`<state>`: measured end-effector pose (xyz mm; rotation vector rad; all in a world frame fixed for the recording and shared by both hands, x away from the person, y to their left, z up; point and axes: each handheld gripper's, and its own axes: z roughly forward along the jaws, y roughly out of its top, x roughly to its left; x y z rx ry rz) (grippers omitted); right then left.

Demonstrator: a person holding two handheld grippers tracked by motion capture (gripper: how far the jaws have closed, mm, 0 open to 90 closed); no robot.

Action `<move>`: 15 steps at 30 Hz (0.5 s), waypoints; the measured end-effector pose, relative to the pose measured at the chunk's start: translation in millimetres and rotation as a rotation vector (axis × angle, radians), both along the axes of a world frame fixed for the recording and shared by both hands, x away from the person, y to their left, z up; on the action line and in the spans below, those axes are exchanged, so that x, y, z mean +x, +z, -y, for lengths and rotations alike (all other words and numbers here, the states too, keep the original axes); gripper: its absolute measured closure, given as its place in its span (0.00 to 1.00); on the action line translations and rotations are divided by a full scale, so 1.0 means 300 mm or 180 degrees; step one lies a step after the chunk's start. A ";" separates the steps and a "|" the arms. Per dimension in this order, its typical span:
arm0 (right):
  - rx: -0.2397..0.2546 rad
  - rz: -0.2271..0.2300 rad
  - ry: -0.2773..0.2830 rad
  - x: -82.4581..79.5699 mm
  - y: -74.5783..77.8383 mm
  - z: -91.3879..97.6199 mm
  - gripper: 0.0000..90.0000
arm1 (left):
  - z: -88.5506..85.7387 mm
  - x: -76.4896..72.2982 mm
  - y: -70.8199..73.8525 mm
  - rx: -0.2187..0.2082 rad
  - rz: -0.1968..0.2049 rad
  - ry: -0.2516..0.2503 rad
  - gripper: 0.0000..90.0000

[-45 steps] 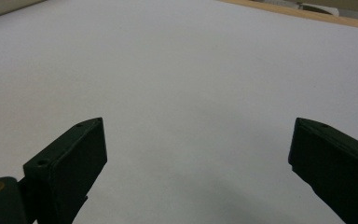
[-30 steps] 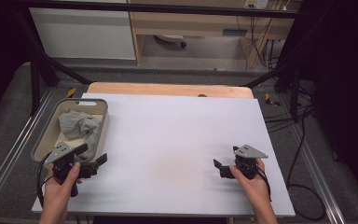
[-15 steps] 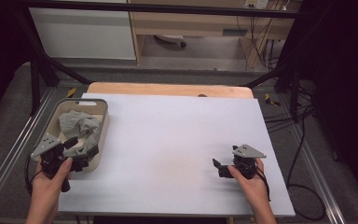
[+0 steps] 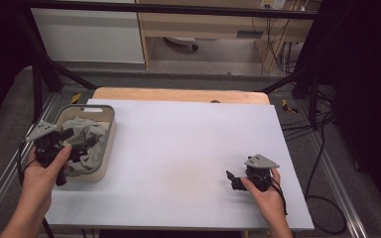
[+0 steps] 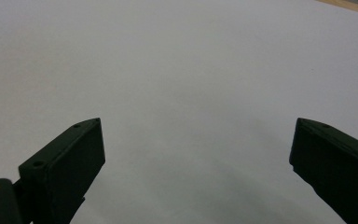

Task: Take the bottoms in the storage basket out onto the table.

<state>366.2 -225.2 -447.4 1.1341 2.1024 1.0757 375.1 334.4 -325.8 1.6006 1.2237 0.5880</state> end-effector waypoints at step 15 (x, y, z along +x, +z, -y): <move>-0.0149 -0.0053 0.0014 -0.003 -0.009 -0.015 0.03 | -0.020 0.150 -0.022 0.0197 -0.0295 0.0168 0.14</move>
